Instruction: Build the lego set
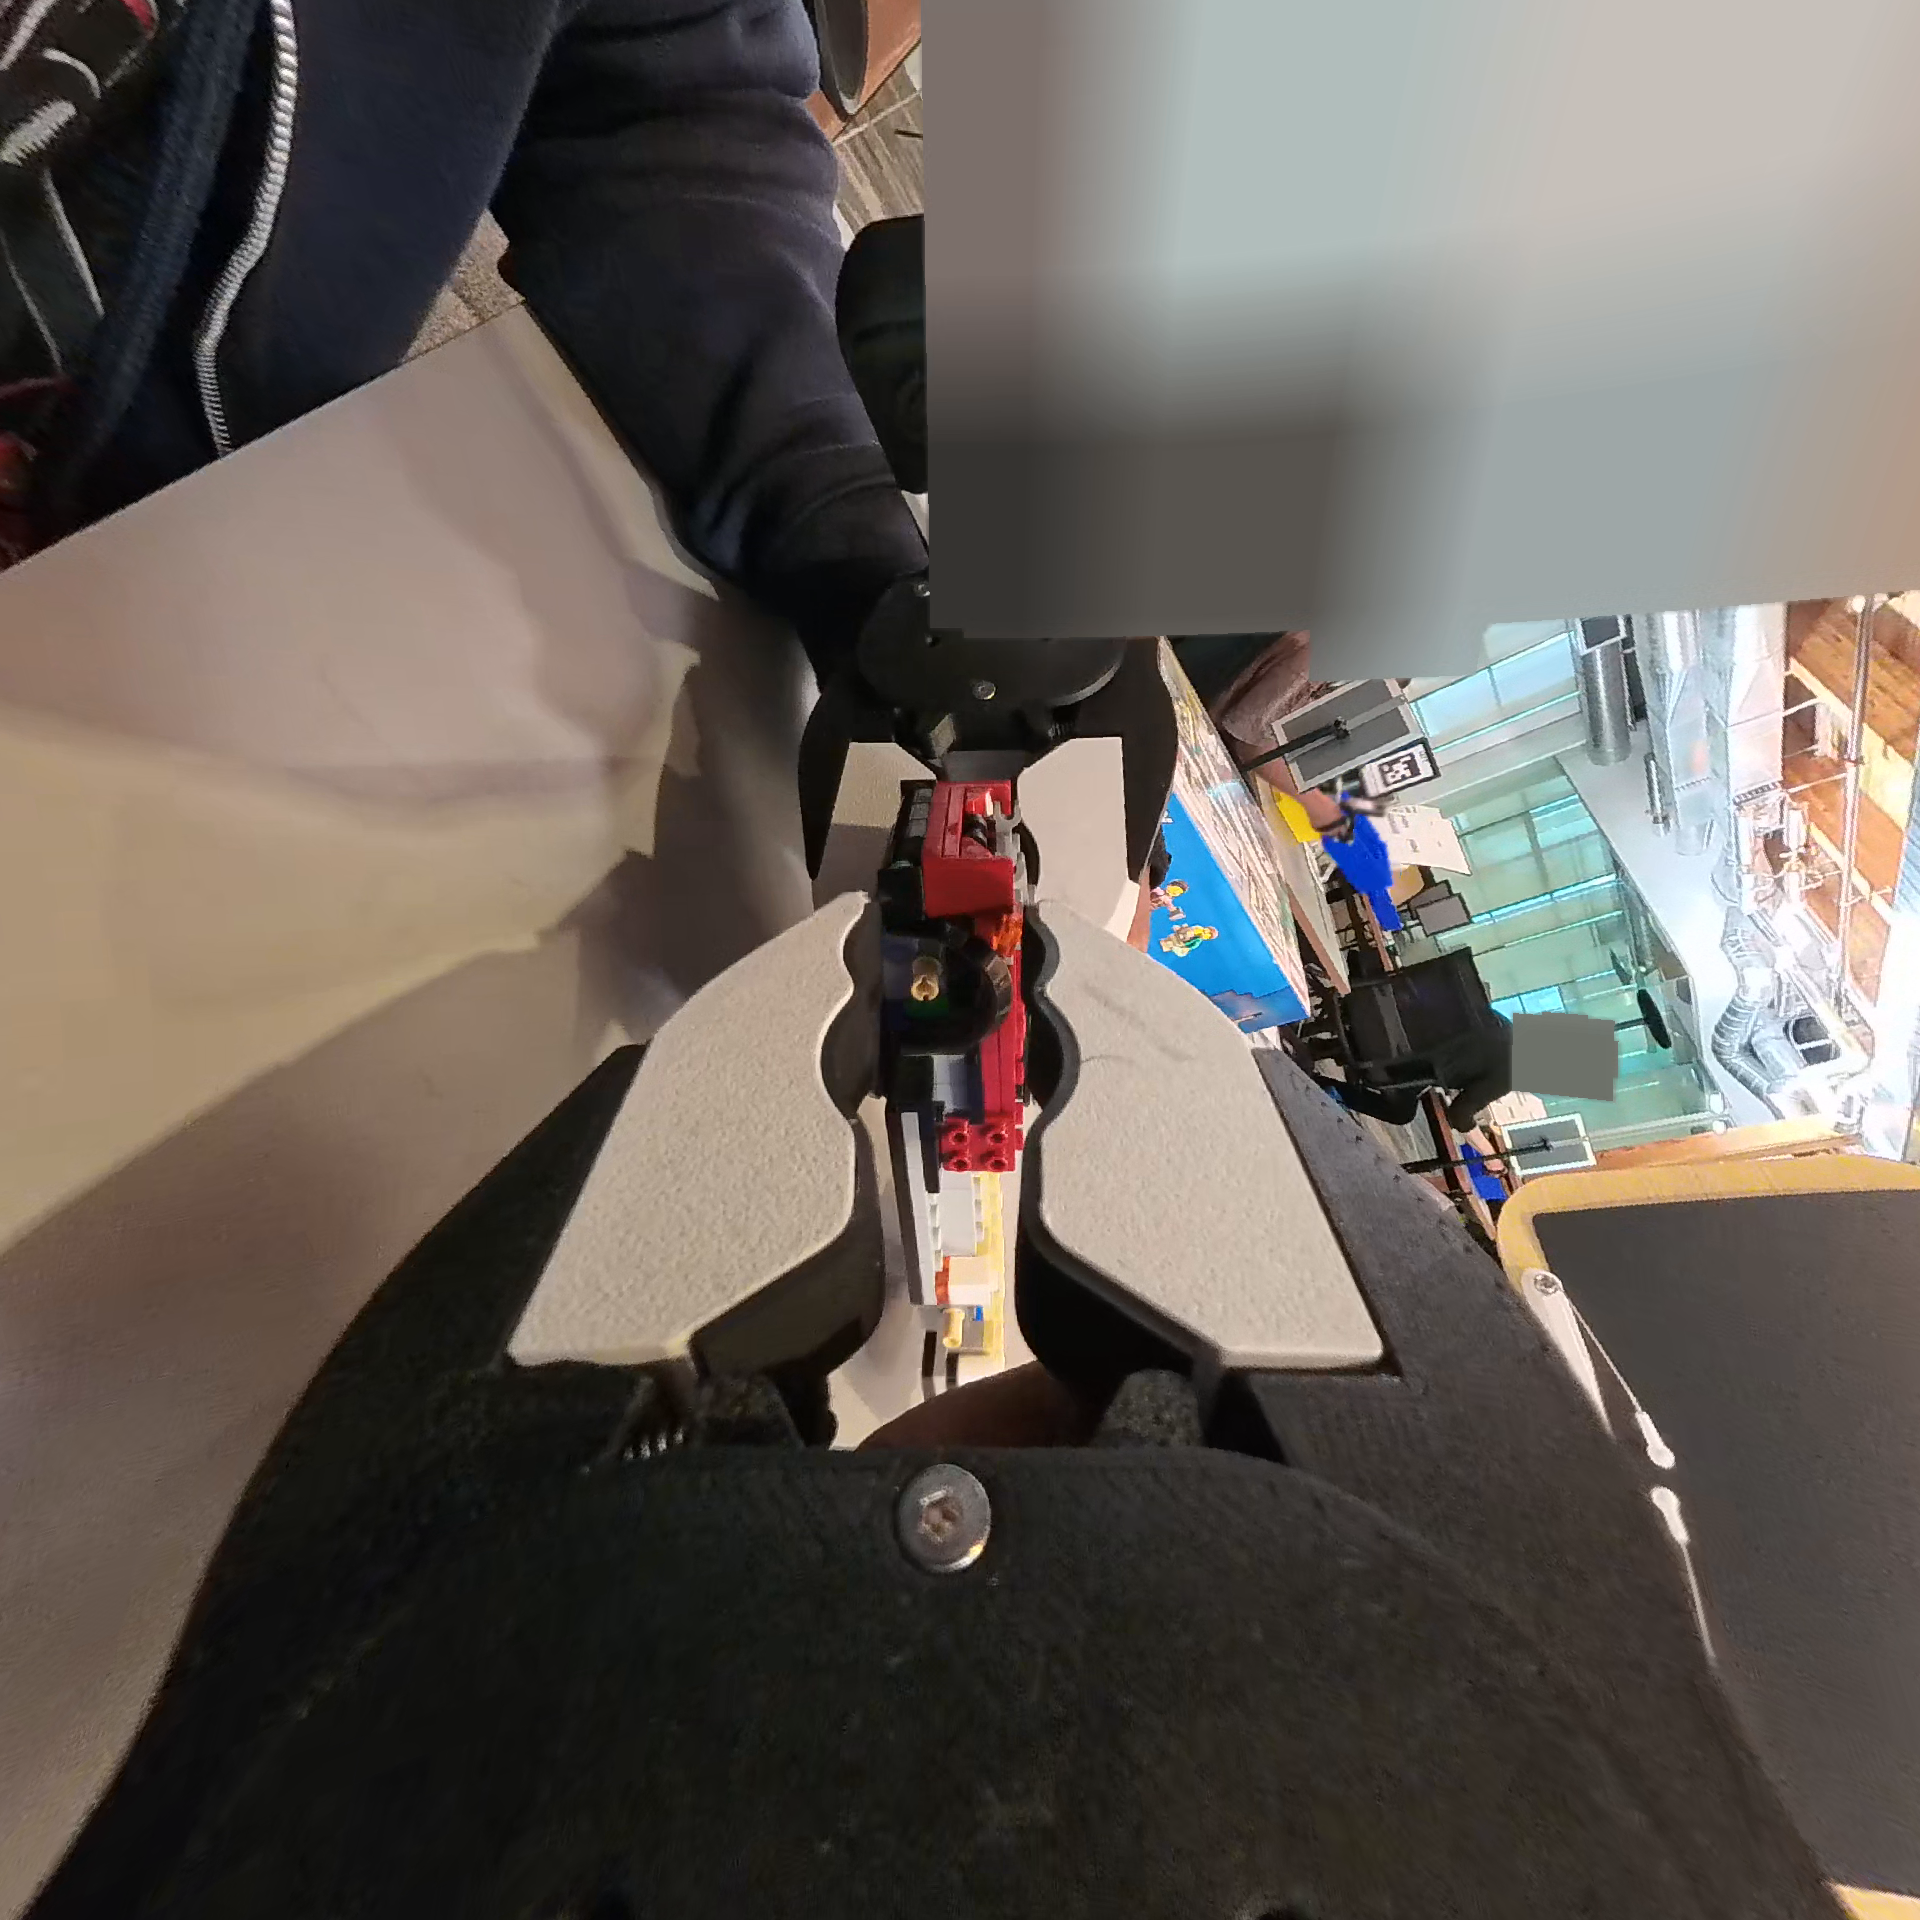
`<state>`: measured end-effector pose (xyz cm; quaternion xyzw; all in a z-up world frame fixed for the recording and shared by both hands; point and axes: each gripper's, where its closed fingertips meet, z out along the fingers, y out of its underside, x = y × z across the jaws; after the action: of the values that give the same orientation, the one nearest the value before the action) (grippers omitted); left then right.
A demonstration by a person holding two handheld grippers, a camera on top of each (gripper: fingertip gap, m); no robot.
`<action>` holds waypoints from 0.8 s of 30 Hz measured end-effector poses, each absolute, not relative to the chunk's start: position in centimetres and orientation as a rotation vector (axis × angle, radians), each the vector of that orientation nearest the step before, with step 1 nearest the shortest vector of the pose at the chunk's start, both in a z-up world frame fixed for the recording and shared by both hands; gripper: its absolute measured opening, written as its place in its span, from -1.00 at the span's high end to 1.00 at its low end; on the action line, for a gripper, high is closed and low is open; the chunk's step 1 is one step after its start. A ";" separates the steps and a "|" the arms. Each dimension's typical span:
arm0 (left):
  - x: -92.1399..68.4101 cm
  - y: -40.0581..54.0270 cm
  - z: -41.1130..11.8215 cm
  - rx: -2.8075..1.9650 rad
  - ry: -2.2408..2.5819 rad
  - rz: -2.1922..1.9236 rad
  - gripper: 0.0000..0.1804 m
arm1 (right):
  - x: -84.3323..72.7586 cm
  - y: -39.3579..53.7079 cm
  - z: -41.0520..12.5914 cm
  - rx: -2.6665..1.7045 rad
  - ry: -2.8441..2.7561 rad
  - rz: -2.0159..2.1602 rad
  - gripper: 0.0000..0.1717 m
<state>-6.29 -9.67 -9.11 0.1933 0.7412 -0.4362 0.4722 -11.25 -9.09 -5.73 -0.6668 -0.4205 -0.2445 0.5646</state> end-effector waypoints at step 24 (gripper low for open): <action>-4.5 -8.7 -8.4 0.433 1.702 -0.885 0.63 | -9.5 -9.6 -5.1 -1.624 -0.870 -0.464 0.56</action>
<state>-4.55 -8.72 -8.38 0.1833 0.7204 -0.3747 0.5541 -9.50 -9.62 -5.11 -0.6954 -0.3723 -0.1988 0.5816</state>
